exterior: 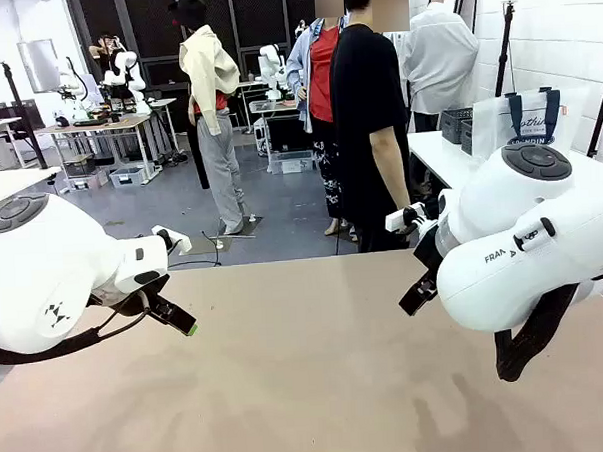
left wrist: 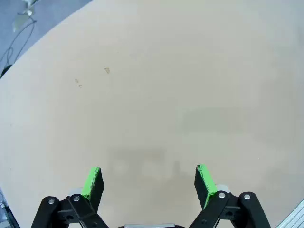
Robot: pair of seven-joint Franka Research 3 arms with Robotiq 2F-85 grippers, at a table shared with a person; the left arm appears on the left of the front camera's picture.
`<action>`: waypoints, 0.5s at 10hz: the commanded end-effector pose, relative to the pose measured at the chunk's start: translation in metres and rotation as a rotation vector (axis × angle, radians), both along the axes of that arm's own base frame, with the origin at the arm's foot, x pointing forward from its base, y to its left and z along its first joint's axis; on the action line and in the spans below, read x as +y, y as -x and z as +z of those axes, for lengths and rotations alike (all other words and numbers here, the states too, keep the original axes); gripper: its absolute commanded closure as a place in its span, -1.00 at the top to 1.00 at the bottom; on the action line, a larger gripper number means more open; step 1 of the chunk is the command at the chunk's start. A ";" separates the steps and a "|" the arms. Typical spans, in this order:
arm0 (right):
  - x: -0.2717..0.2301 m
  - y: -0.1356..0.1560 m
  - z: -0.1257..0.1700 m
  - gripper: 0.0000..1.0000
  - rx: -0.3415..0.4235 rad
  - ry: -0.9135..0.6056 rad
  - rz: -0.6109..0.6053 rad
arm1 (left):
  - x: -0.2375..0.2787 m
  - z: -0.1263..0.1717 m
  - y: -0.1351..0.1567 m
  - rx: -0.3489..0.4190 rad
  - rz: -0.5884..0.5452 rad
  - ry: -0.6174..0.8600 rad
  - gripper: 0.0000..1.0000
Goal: Transfer purchased items from the store into the shopping bag.
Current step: Open the Reusable shopping bag in the center of the table.
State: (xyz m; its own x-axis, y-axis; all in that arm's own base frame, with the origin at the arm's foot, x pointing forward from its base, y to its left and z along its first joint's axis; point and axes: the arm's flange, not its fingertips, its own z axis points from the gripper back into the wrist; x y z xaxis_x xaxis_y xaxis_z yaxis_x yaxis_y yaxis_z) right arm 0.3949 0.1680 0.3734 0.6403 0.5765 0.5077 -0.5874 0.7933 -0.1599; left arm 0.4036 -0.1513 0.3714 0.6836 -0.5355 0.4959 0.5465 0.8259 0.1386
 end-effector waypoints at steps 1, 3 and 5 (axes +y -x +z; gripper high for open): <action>0.000 0.000 0.000 1.00 0.000 0.000 0.000 | 0.000 0.000 0.000 0.000 0.000 0.000 1.00; 0.000 0.000 0.000 1.00 0.000 0.000 0.000 | 0.000 0.000 0.000 0.000 0.000 0.000 1.00; 0.000 0.000 0.000 1.00 0.000 0.000 0.000 | 0.000 0.000 0.000 0.000 0.000 0.000 1.00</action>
